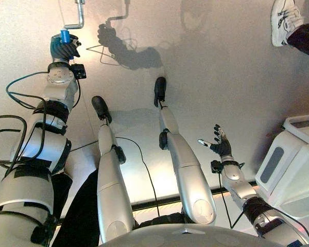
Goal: Raise the hospital bed
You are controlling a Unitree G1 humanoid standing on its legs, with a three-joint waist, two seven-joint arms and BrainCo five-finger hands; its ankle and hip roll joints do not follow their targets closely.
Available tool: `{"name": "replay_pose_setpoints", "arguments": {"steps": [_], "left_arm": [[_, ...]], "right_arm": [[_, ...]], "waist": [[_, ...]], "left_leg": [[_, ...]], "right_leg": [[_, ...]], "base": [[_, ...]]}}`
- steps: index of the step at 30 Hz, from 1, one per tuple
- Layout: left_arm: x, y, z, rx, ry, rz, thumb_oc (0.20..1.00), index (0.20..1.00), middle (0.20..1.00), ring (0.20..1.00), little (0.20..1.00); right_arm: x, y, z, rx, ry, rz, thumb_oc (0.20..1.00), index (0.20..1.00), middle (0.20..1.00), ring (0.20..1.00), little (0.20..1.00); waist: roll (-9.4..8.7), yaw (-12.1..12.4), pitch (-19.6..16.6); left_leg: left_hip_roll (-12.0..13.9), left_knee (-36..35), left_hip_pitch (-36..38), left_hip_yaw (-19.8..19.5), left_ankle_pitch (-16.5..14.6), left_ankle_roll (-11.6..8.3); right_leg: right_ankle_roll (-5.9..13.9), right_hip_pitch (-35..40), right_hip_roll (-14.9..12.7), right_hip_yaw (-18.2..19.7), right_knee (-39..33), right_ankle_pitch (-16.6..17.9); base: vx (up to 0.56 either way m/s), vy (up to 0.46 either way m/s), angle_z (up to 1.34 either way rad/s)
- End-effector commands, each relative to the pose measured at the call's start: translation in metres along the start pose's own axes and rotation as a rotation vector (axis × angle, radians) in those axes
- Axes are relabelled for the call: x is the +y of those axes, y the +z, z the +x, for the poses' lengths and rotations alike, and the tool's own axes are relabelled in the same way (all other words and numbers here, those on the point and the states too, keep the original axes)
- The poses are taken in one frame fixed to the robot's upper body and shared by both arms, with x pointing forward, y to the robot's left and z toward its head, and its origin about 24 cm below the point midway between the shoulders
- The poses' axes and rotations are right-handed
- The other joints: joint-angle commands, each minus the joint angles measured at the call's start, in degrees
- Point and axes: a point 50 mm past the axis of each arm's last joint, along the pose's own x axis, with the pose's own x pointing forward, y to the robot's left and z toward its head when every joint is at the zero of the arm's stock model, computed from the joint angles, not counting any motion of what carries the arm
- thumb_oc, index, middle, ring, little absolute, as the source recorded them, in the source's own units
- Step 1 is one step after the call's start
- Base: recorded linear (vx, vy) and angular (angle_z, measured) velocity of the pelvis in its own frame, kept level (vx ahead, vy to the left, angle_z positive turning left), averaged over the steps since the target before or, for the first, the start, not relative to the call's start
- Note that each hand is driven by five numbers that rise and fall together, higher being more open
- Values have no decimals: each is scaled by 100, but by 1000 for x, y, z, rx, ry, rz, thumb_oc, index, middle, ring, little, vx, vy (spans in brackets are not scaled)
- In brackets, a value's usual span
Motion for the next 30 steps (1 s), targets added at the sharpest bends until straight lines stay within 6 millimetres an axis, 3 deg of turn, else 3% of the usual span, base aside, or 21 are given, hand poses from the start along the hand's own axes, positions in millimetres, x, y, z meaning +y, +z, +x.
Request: {"name": "replay_pose_setpoints", "arguments": {"steps": [1, 17, 30], "left_arm": [[58, 30, 10, -82, 194, 42, 200, 200, 200, 200, 200], [35, 42, 11, -127, 148, 10, 200, 200, 200, 200, 200], [-9, 53, 7, -185, 25, -34, 200, 200, 200, 200, 200]], "right_arm": [[-11, -17, -21, 35, -36, 6, 1000, 1000, 1000, 1000, 1000], [-13, -15, -23, 12, -37, -3, 1000, 1000, 1000, 1000, 1000], [-13, -25, -26, 49, -30, -22, 1000, 1000, 1000, 1000, 1000]], "waist": [[-398, 47, -1], [-355, -169, -1], [-223, -310, -1]], "left_leg": [[-270, 1, 260, 197, -334, 423], [-132, 1, 257, 529, -368, 305], [-55, 1, 557, 753, -358, 225]], "right_leg": [[944, 313, -212, 387, 50, -155], [949, -43, -41, 620, 193, -202], [897, -13, 91, 739, 419, -329]], "base": [[29, -93, -13], [5, -50, -9], [-6, -48, -6]]}}
